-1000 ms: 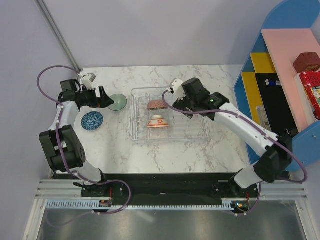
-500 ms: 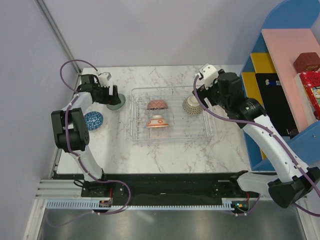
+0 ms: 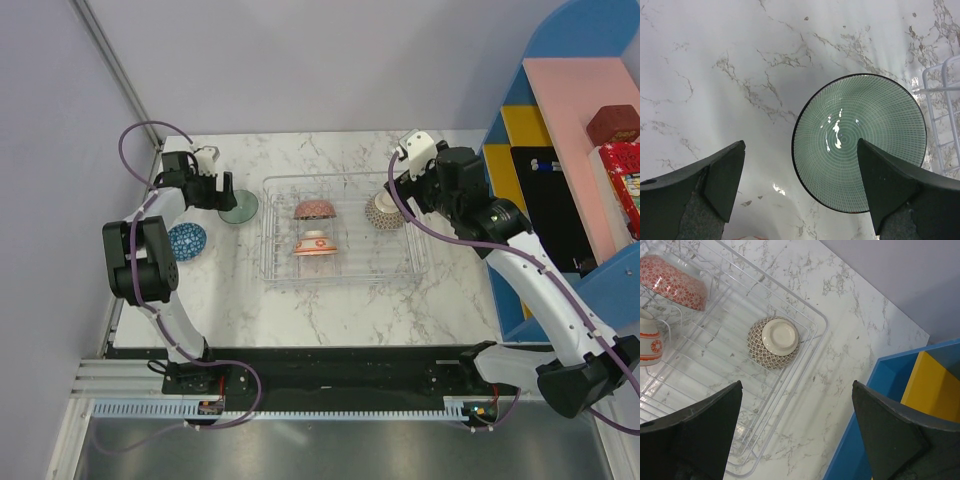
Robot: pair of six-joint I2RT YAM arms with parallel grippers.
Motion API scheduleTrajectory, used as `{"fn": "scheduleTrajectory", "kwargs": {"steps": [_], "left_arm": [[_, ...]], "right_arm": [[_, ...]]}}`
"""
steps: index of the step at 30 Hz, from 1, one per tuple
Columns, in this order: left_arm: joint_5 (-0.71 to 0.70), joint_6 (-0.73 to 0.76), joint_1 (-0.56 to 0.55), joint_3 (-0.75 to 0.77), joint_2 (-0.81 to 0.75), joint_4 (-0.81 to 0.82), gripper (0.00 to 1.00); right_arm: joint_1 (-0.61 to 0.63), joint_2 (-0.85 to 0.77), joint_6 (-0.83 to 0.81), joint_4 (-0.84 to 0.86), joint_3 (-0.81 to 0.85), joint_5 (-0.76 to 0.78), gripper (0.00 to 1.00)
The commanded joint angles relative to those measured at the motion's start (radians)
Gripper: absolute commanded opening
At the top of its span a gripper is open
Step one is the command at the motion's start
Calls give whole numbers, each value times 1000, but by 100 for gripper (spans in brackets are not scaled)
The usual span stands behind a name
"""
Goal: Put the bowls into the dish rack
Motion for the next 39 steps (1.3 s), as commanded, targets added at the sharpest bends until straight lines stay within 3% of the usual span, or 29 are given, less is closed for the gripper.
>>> {"fn": "scheduleTrajectory", "kwargs": {"steps": [1, 3, 7, 12, 15, 16, 22, 28, 32, 34, 39], "left_arm": [[-7, 14, 0, 27, 12, 35, 96], [-7, 20, -5, 41, 52, 25, 92], [1, 34, -25, 64, 81, -8, 67], [-25, 53, -69, 81, 98, -37, 48], [-31, 60, -74, 83, 99, -44, 19], [-36, 60, -75, 83, 95, -45, 2], [67, 52, -42, 69, -31, -64, 2], [160, 58, -35, 125, -212, -146, 2], [297, 28, -55, 139, -312, -179, 2], [346, 12, -92, 136, -350, -183, 2], [423, -17, -313, 99, -372, -148, 2]], "right_arm": [[0, -12, 24, 30, 3, -24, 98], [0, -14, 25, 30, 1, -30, 98], [2, -11, 28, 29, 3, -31, 97], [0, -8, 36, 27, 1, -44, 98], [0, -3, 38, 27, 1, -47, 98], [2, -2, 38, 27, 3, -44, 98], [0, 47, 118, 70, 3, -48, 98], [-33, 140, 240, 81, 68, -218, 98], [-85, 198, 307, 83, 130, -430, 98], [-136, 221, 376, 81, 156, -652, 97], [-188, 311, 571, 177, 182, -1084, 98]]}}
